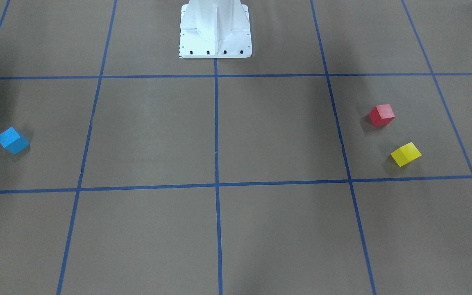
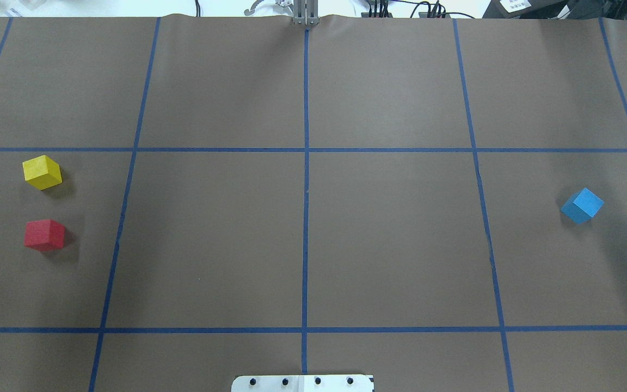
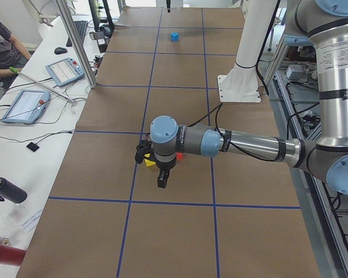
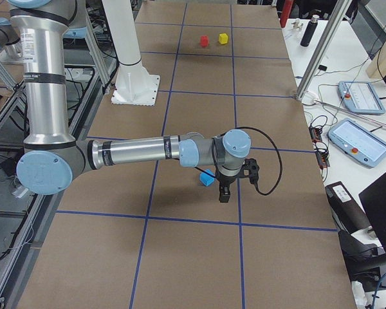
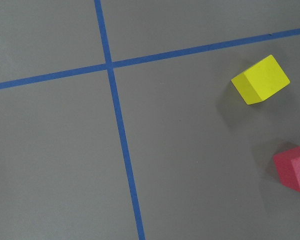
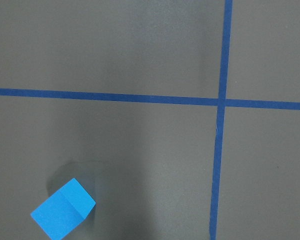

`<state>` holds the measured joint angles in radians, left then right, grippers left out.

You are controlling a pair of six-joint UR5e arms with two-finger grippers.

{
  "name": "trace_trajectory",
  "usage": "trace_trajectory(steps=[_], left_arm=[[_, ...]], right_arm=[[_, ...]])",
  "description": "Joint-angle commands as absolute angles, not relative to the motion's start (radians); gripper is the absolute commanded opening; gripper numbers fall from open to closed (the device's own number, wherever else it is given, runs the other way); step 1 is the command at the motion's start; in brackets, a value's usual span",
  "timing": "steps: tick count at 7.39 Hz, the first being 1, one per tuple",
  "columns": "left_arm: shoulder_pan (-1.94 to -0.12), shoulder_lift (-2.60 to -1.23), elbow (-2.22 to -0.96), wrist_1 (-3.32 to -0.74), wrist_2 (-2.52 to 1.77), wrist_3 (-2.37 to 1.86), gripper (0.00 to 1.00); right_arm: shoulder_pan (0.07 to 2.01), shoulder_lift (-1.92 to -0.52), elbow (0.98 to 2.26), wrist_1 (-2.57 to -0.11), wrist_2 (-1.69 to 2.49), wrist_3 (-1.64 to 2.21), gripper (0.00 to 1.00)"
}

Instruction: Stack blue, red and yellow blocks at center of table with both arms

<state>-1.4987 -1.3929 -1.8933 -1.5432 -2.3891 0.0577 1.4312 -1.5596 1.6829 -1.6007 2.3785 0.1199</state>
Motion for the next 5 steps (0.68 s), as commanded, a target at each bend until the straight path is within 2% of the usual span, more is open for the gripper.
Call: trace_trajectory(steps=[1, 3, 5], left_arm=[[-1.499, -1.393, -1.893, -1.543, -2.388, 0.058, 1.0], [-1.499, -1.393, -1.893, -1.543, -2.388, 0.058, 1.0], [-1.499, -1.393, -1.891, -1.545, -2.388, 0.058, 1.0]], right_arm=[[1.431, -1.563, 1.684, -1.598, 2.384, 0.12, 1.0], [1.408, -1.563, 1.689, -1.573, 2.382, 0.112, 1.0], [1.343, -1.638, 1.662, -1.345, 2.395, 0.12, 1.0]])
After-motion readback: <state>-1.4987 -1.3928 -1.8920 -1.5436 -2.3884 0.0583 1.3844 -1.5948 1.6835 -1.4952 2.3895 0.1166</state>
